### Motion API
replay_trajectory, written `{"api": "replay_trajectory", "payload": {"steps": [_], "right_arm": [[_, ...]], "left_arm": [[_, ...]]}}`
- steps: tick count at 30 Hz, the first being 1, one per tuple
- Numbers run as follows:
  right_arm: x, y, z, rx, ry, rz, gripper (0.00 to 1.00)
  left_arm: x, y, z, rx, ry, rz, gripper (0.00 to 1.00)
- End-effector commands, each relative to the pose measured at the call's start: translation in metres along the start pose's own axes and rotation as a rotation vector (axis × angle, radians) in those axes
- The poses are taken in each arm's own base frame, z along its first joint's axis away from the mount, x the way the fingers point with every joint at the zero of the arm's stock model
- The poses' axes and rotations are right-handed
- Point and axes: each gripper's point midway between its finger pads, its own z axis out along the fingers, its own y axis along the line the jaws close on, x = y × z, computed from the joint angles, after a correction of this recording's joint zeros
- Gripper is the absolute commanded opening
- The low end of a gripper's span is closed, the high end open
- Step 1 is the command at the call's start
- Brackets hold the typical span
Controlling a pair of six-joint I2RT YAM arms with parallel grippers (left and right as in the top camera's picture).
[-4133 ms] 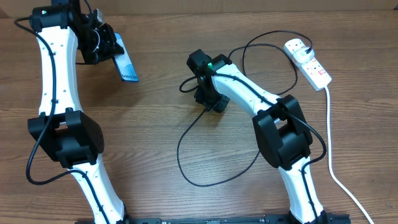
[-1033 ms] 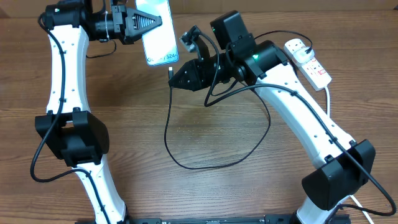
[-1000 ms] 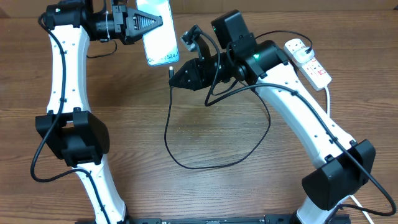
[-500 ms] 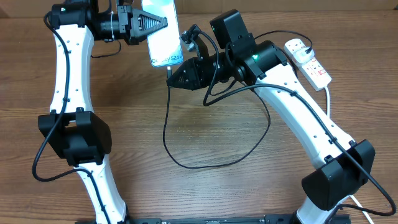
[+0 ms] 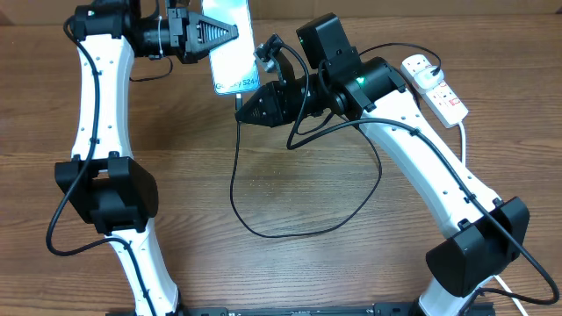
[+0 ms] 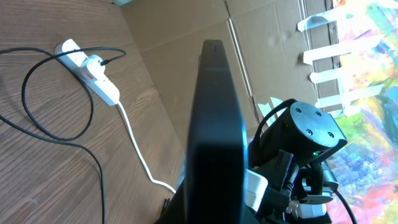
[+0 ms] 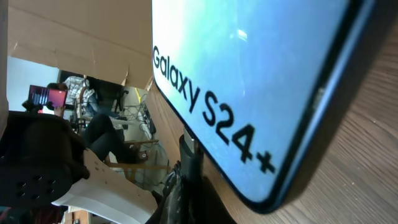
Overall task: Plug charger to phone and switch on socket
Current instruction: 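Raise the plug with the right gripper to the phone's bottom port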
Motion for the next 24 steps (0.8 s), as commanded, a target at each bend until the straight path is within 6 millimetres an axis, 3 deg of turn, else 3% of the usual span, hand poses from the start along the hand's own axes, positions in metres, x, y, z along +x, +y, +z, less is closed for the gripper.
{"api": "replay_trajectory", "payload": {"steps": [1,24], "right_arm": [[0.003,0.004,0.003,-0.015,0.009,0.002,0.04],[0.004,0.000,0.002,0.000,0.014,0.016,0.04]], "left_arm": [[0.001,-0.009,0.004,0.059,0.010,0.004,0.04],[0.004,-0.012,0.016,0.070,0.036,0.034,0.04]]}}
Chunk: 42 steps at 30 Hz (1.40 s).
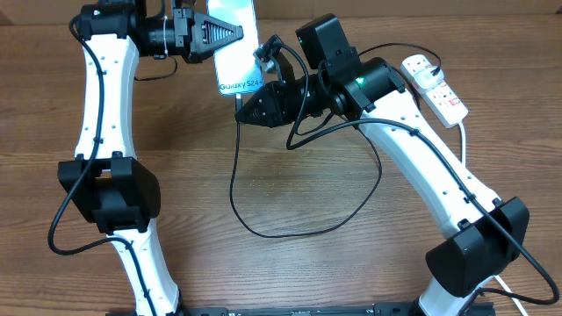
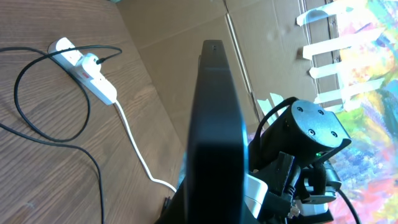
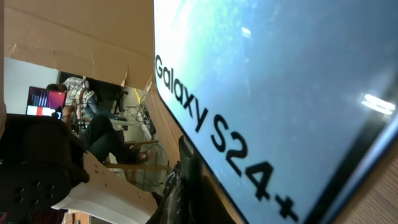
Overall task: Plug charger to phone and switch on socket
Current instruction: 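Raise the plug with the right gripper to the phone's bottom port, then push the USB-C plug up into the phone's port with the right gripper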
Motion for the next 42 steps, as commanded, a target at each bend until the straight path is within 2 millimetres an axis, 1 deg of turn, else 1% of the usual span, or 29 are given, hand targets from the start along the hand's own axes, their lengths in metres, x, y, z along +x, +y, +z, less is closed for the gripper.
{"api": "replay_trajectory", "payload": {"steps": [1,8,17,20,30,34,42], "right_arm": [[0.004,-0.001,0.001,-0.002,0.013,0.014,0.04],[0.004,-0.007,-0.005,0.010,0.012,0.041,0.04],[0.002,-0.007,-0.005,0.010,0.004,0.031,0.04],[0.000,-0.011,-0.005,0.034,-0.005,0.032,0.04],[-0.005,-0.010,-0.005,0.027,-0.023,0.026,0.04],[-0.006,-0.014,-0.005,0.052,-0.029,0.031,0.04],[-0.006,-0.014,-0.005,0.052,-0.030,0.030,0.04]], "left_arm": [[0.000,-0.009,0.006,0.058,0.014,0.026,0.04],[-0.002,-0.008,0.000,0.053,0.003,0.027,0.04],[-0.002,-0.008,0.001,0.053,0.003,0.010,0.04],[-0.002,-0.008,0.001,0.053,0.003,0.011,0.04],[-0.002,-0.008,0.001,0.053,0.003,0.015,0.04],[-0.002,-0.008,0.001,0.053,0.003,0.015,0.04],[-0.002,-0.008,0.000,0.053,0.003,0.027,0.04]]}}
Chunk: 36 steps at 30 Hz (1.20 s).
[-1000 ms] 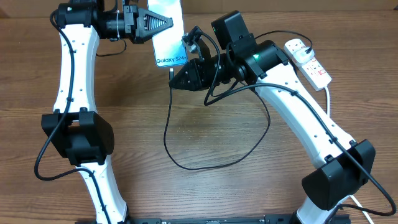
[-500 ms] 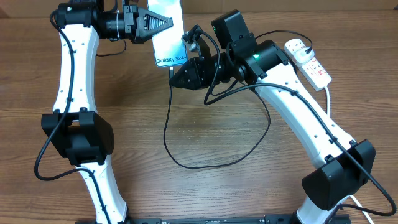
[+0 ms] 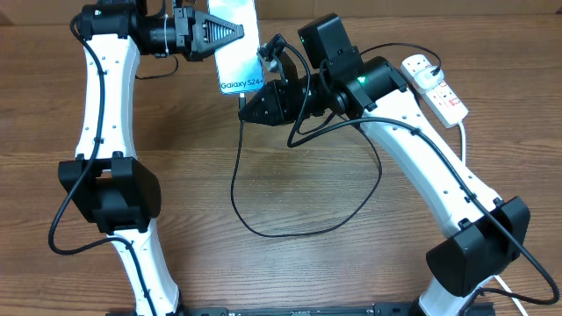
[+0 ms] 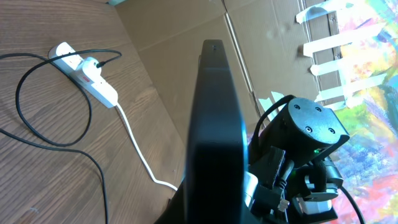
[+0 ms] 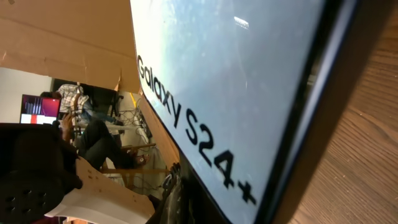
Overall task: Plug charger to phone and switch on socket
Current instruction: 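Push the USB-C plug up into the phone's port with the right gripper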
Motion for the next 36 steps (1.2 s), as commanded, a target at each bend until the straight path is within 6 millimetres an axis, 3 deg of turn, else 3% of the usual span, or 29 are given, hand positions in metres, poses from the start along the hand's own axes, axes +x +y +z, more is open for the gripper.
{"api": "replay_trajectory", "payload": {"steps": [1,9,18,29,36], "right_arm": [[-0.004,-0.006,-0.002,0.018,-0.017,-0.001,0.04],[-0.004,-0.006,-0.002,0.019,-0.017,0.001,0.04],[-0.010,-0.012,-0.017,-0.015,-0.032,0.027,0.04],[0.010,0.001,-0.003,-0.034,0.042,0.020,0.04],[0.011,0.004,-0.001,-0.039,0.044,0.015,0.04]], "left_arm": [[-0.001,-0.008,0.000,0.052,0.002,0.001,0.04],[-0.001,-0.008,0.000,0.052,0.001,0.011,0.04],[-0.001,-0.008,0.000,0.051,0.001,0.011,0.04],[-0.003,-0.008,0.000,0.052,0.002,0.034,0.04],[-0.004,-0.007,-0.003,0.049,-0.005,0.005,0.04]]}}
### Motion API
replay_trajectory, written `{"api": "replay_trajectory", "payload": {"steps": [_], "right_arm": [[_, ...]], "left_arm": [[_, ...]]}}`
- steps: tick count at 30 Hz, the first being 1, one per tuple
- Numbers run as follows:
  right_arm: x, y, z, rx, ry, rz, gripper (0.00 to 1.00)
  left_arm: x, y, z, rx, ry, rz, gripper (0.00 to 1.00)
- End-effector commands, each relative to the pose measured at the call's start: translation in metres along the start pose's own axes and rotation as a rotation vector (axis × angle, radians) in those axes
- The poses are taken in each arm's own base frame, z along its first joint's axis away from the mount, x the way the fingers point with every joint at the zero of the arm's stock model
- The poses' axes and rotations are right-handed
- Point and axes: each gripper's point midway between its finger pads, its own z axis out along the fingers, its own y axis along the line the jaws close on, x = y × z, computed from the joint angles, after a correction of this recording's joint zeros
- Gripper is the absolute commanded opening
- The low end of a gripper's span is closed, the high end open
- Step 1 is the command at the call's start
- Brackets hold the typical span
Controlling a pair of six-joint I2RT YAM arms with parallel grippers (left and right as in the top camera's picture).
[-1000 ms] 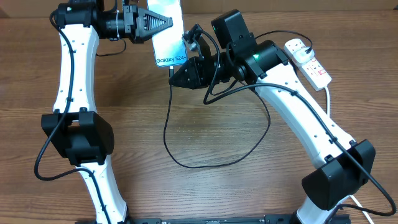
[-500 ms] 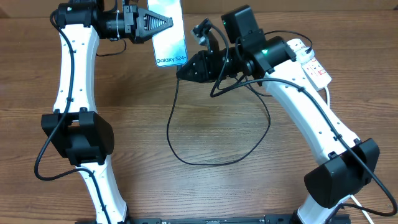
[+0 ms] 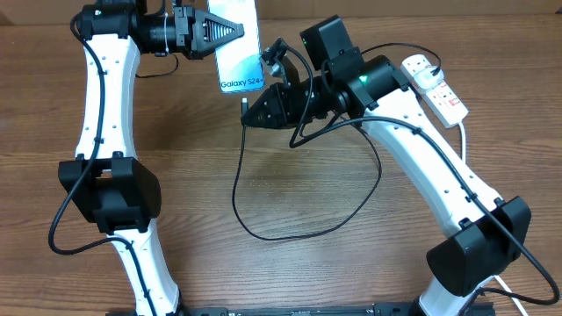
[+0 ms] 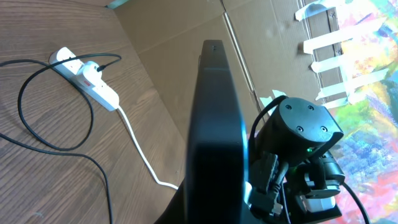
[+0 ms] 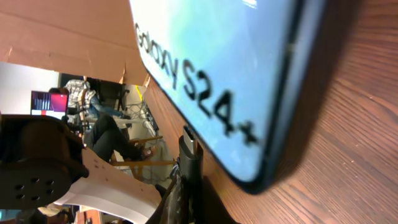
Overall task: Plug charger to phone and switch on socket
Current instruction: 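Push the USB-C plug up into the phone's port with the right gripper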
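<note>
A phone with a pale blue "Galaxy S24+" screen is held at the table's far side, with my left gripper shut on its upper part. It appears edge-on and black in the left wrist view. My right gripper is shut on the black charger plug, just below the phone's bottom edge. In the right wrist view the plug stands a little apart from the phone's lower corner. A white power strip with a plugged-in adapter lies far right.
The black charger cable hangs from the plug, loops over the wooden table's middle and runs up to the strip. The strip's white lead trails to the right edge. Cardboard walls stand behind the table.
My right gripper has drawn back a little from the phone with the plug. The phone's bottom edge now shows with a small gap to the plug. The left gripper holds the phone still.
My left gripper first held the phone lower, with the right gripper's plug at its bottom edge. The phone then stood slightly farther back. Later the plug was close under the bottom edge, and now it sits a little below it.
</note>
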Motion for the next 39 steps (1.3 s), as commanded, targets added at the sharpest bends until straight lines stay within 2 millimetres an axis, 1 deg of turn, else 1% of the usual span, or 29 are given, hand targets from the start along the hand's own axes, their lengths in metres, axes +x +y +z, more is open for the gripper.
{"api": "replay_trajectory", "payload": {"steps": [1,16,27,39], "right_arm": [[0.000,0.002,0.000,-0.018,0.001,-0.018,0.04],[-0.009,0.003,-0.002,-0.023,-0.030,-0.047,0.04],[-0.011,-0.002,-0.002,0.006,-0.040,-0.046,0.04],[-0.011,-0.002,-0.002,0.007,-0.042,-0.047,0.04]], "left_arm": [[-0.001,-0.007,-0.003,0.047,-0.003,-0.023,0.04],[0.000,-0.007,-0.001,0.048,0.000,-0.032,0.04],[0.000,-0.007,0.000,0.049,0.002,-0.029,0.04],[0.001,-0.007,0.001,0.050,0.004,-0.025,0.04]]}}
